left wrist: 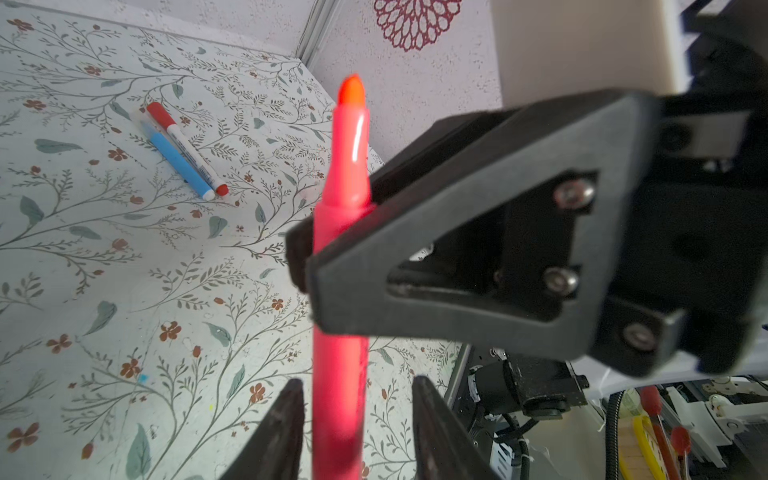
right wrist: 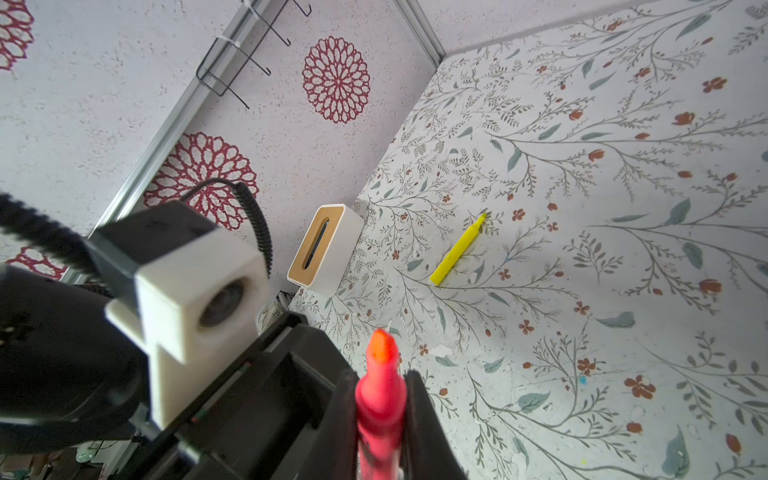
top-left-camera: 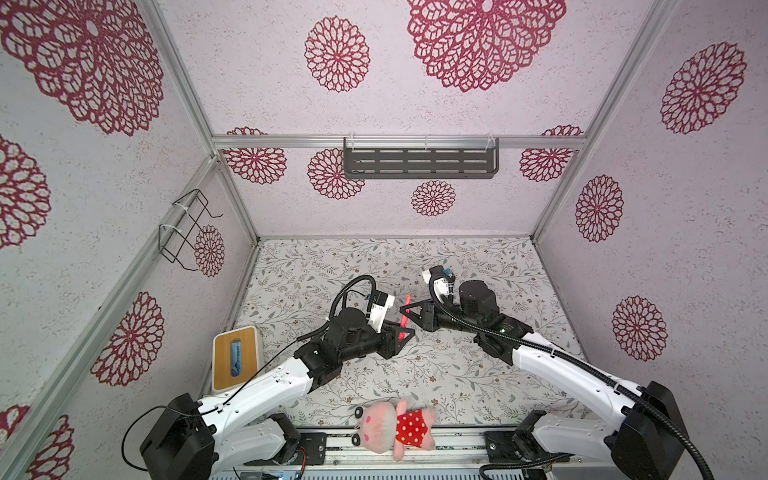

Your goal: Insert the pens into the pen caps

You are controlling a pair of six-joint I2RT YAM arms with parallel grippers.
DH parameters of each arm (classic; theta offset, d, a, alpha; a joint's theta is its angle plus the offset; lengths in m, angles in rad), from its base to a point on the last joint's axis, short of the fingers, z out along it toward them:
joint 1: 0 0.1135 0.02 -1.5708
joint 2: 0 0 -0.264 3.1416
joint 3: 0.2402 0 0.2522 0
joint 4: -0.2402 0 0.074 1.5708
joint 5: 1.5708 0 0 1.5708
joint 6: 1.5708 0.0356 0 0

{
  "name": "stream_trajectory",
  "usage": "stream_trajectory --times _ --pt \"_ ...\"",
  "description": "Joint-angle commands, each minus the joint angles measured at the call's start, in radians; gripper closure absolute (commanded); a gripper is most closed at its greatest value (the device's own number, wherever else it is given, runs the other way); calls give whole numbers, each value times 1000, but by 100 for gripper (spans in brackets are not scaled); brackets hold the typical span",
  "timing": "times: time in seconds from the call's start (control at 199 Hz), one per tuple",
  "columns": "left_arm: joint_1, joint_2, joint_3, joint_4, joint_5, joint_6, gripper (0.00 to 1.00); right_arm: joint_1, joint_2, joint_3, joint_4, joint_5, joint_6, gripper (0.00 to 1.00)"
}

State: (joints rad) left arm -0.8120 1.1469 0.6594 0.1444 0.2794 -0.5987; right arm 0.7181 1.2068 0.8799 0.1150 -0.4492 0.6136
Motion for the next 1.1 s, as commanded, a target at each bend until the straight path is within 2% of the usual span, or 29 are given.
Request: stream_trajectory --times 0.0,0.423,0.977,1.098 --pt "-12 -4 8 -3 11 5 56 3 -35 36 -8 4 -36 90" --pt "-13 13 19 -2 23 7 64 3 -36 19 19 -11 -20 90" --pt "-13 22 31 -5 17 0 64 7 -33 -13 66 -24 7 91" --pt "-12 22 31 -8 14 1 70 8 -34 -13 65 -23 8 91"
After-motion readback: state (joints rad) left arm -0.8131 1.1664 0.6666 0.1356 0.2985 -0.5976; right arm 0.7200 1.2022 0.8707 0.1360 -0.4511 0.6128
